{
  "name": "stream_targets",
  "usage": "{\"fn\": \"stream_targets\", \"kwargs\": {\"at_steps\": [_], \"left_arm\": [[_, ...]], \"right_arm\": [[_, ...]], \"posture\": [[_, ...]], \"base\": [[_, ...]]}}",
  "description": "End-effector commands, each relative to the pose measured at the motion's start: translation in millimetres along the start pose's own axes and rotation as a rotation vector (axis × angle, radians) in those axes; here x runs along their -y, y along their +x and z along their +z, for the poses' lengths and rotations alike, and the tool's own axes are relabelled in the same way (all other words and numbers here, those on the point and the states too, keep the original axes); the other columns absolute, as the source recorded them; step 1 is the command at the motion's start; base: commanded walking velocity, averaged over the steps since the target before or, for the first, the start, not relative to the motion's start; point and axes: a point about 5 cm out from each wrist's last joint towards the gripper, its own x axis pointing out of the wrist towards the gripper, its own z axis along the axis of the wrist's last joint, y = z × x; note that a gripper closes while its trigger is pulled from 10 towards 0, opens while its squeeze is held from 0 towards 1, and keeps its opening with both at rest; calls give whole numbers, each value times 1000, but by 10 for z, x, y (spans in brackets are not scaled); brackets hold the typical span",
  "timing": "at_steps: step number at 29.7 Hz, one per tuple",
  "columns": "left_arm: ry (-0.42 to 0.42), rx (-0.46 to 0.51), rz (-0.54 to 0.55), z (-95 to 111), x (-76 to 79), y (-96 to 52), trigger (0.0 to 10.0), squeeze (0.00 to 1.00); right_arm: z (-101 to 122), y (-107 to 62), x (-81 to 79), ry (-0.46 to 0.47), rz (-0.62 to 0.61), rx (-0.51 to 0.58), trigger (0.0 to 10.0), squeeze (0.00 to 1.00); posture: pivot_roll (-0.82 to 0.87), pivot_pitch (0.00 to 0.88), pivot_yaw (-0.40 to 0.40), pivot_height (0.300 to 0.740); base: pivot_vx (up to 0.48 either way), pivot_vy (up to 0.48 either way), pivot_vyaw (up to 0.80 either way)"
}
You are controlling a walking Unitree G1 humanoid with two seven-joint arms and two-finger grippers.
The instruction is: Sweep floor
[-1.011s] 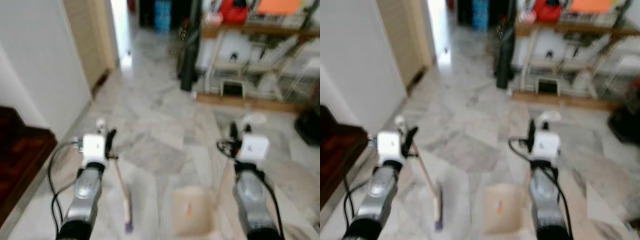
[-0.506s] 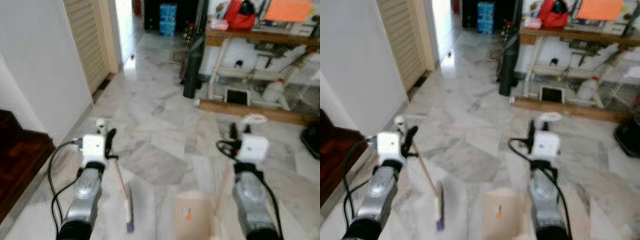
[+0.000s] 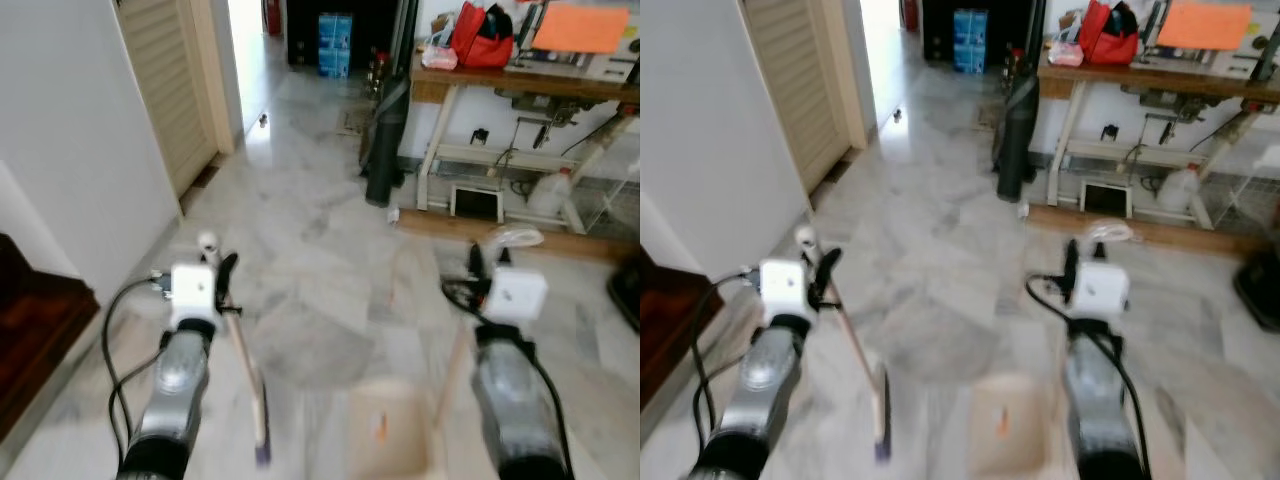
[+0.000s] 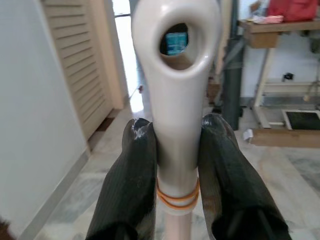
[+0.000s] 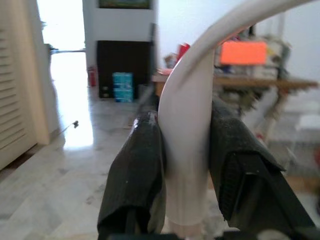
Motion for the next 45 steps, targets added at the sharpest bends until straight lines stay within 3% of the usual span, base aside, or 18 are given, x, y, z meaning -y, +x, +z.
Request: {"fn": "stream_targets", "kwargs": {"at_steps": [1, 11, 30, 45], "left_arm": [[4, 55, -1, 101, 10, 56, 10000, 0], [8, 53, -20, 104, 13, 87, 10000, 0], [3, 76, -29, 144, 21, 120, 10000, 0], [4, 55, -3, 111, -38, 92, 10000, 0]], "right_arm": [[83, 38, 68, 7, -28, 42, 10000, 0], [88, 38, 58, 4, -36, 50, 10000, 0], [54, 30, 76, 13, -50, 19, 10000, 0], [28, 43, 50, 13, -40, -3, 10000, 0]], "posture": [[-107, 0, 18, 740], [-134, 0, 48, 740], [-98, 0, 58, 740], [-74, 0, 47, 740]], "base": [[345, 0, 0], [341, 0, 0], [0, 0, 0], [0, 0, -788]]}}
